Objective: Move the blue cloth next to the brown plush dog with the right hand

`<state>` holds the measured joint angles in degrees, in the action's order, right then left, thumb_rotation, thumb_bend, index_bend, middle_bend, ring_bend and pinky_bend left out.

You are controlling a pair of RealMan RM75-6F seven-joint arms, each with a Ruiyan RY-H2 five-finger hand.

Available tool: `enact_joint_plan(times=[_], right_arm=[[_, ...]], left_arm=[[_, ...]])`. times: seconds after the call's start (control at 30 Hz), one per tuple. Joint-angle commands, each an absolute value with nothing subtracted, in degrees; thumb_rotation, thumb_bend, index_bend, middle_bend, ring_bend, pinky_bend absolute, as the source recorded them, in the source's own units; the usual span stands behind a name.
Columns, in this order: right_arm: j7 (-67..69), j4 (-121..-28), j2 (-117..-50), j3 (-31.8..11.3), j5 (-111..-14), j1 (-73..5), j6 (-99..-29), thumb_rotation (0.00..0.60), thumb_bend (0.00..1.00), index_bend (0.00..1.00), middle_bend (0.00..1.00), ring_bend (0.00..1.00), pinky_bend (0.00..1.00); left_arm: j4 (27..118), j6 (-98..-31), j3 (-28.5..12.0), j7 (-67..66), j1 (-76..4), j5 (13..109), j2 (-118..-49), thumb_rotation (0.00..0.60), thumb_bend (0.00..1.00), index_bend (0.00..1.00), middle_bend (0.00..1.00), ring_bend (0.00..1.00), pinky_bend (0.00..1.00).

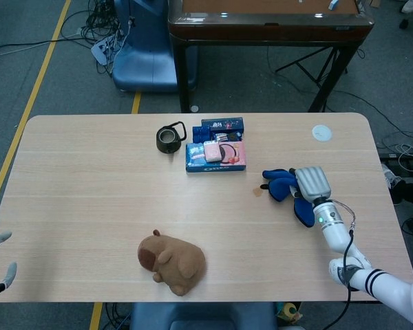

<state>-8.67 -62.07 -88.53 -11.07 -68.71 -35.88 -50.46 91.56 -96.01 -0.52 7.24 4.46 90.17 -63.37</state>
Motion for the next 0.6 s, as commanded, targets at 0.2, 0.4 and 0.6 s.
enact_joint_plan(times=[0.2, 0.4, 0.6], right_arm=[[-4.3, -83.5, -80.2, -14.4, -72.4, -36.5, -55.6, 0.600, 0.73, 0.70, 0.64, 0.59, 0.79], [-7.8, -81.5, -84.6, -15.0, -68.6, -39.7, -53.0, 0.600, 0.70, 0.70, 0.63, 0.59, 0.79], [-12.9, -73.2, -90.5, -13.7, -64.2, -42.4, -49.8, 0.600, 0.69, 0.70, 0.61, 0.57, 0.79]], left_arm=[[91.3, -96.6, -0.5, 7.9, 4.7, 90.4, -63.3, 0.600, 0.36, 0.21, 0.05, 0.04, 0.02], [91.3, -97.0, -0.4, 8.2, 5.1, 90.6, -63.0, 0.600, 0.36, 0.21, 0.05, 0.04, 0.02], [91.4, -97.1, -0.3, 8.3, 5.3, 90.5, -62.8, 0.600, 0.36, 0.21, 0.05, 0.04, 0.02]])
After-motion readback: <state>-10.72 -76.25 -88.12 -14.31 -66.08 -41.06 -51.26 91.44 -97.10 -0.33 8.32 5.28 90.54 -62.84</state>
